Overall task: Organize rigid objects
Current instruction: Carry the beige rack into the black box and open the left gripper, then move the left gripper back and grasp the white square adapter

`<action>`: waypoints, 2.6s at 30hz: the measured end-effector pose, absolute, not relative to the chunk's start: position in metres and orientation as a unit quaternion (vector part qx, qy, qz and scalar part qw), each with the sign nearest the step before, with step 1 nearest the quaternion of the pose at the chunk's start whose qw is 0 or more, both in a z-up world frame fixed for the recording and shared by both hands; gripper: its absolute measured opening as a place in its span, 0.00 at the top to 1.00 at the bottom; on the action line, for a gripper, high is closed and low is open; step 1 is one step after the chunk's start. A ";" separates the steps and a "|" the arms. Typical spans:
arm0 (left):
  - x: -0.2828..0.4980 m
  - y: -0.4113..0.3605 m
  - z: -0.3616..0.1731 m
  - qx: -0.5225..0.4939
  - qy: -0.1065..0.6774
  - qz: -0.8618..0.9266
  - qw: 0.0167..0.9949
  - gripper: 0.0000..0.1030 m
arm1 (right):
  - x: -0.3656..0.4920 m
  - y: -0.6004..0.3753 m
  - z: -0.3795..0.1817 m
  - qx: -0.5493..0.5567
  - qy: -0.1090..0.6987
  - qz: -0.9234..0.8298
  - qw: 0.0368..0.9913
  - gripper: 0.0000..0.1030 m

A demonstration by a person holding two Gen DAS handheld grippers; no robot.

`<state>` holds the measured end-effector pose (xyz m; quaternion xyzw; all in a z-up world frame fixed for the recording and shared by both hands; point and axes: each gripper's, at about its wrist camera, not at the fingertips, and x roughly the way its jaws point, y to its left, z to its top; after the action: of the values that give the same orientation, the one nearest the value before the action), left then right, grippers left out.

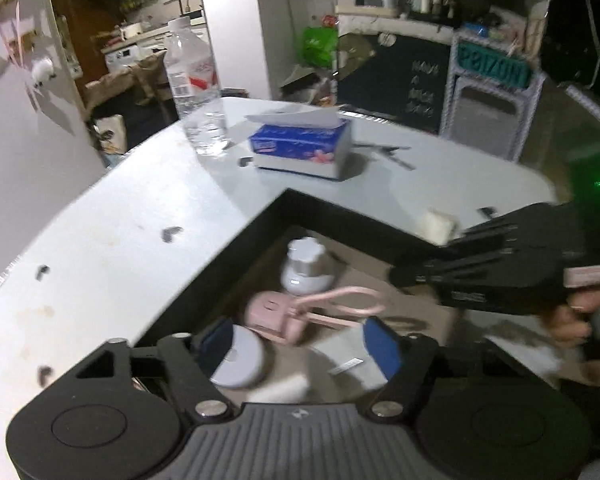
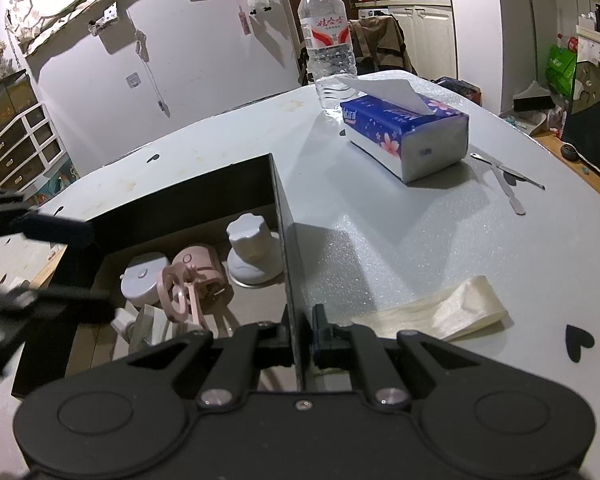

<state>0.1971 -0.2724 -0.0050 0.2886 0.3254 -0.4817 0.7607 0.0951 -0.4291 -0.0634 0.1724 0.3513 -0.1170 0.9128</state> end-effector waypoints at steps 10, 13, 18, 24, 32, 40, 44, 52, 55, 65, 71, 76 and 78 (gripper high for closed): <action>0.200 -0.296 -0.040 0.363 0.364 -0.521 0.681 0.84 | 0.095 -0.430 -0.065 0.175 0.351 -0.117 0.912 0.92; 0.202 -0.291 -0.038 0.367 0.372 -0.521 0.675 0.84 | 0.095 -0.430 -0.065 0.174 0.351 -0.117 0.912 0.92; 0.202 -0.281 -0.036 0.377 0.375 -0.520 0.668 0.84 | 0.095 -0.430 -0.065 0.174 0.352 -0.117 0.912 0.92; 0.204 -0.271 -0.037 0.382 0.382 -0.512 0.668 0.78 | 0.095 -0.430 -0.065 0.175 0.352 -0.118 0.912 0.92; 0.208 -0.258 -0.019 0.321 0.379 -0.496 0.712 0.33 | 0.095 -0.430 -0.065 0.173 0.354 -0.120 0.911 0.92; 0.193 -0.251 0.002 0.267 0.355 -0.505 0.740 0.10 | 0.097 -0.429 -0.064 0.171 0.357 -0.122 0.910 0.93; 0.181 -0.245 0.007 0.258 0.340 -0.514 0.744 0.09 | 0.097 -0.428 -0.063 0.169 0.359 -0.123 0.910 0.93; 0.164 -0.223 0.007 0.241 0.314 -0.503 0.768 0.07 | 0.097 -0.425 -0.059 0.161 0.359 -0.127 0.911 0.93; 0.160 -0.211 0.006 0.227 0.309 -0.496 0.779 0.05 | 0.097 -0.424 -0.058 0.158 0.359 -0.129 0.911 0.93; 0.166 -0.164 -0.002 0.153 0.298 -0.418 0.845 0.00 | 0.096 -0.422 -0.056 0.150 0.360 -0.134 0.911 0.93; 0.178 -0.133 -0.013 0.115 0.301 -0.350 0.880 0.00 | 0.098 -0.422 -0.056 0.146 0.360 -0.136 0.911 0.91; 0.192 -0.108 -0.027 0.077 0.319 -0.292 0.898 0.00 | 0.098 -0.423 -0.057 0.151 0.356 -0.138 0.912 0.91; 0.196 -0.102 -0.032 0.067 0.321 -0.272 0.905 0.00 | 0.097 -0.423 -0.058 0.154 0.353 -0.140 0.912 0.91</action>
<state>0.1963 -0.1023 -0.0324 0.0673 0.3208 -0.2724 0.9046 0.0974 -0.4230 -0.0578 0.1541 0.3530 -0.1396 0.9122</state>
